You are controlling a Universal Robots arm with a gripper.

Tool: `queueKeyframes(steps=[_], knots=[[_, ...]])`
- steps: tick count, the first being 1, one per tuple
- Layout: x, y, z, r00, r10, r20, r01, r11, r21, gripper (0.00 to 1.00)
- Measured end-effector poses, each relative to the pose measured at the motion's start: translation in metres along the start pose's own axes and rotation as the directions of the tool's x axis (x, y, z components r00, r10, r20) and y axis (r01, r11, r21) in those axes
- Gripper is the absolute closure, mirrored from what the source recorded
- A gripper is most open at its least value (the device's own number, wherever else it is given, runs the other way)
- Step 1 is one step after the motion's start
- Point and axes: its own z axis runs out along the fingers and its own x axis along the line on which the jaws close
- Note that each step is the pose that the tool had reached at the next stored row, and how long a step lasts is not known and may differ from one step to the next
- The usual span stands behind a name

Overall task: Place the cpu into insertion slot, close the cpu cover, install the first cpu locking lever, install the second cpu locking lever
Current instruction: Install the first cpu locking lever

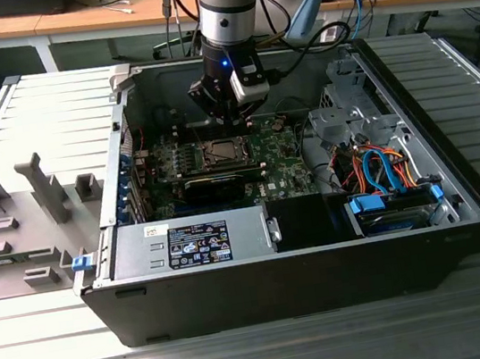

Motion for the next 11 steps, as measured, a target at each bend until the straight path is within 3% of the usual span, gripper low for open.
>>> queueKeyframes(steps=[11], knots=[[0.0000,0.0000,0.0000,0.9999,-0.016,0.0006,0.016,0.9999,0.0005,0.89]])
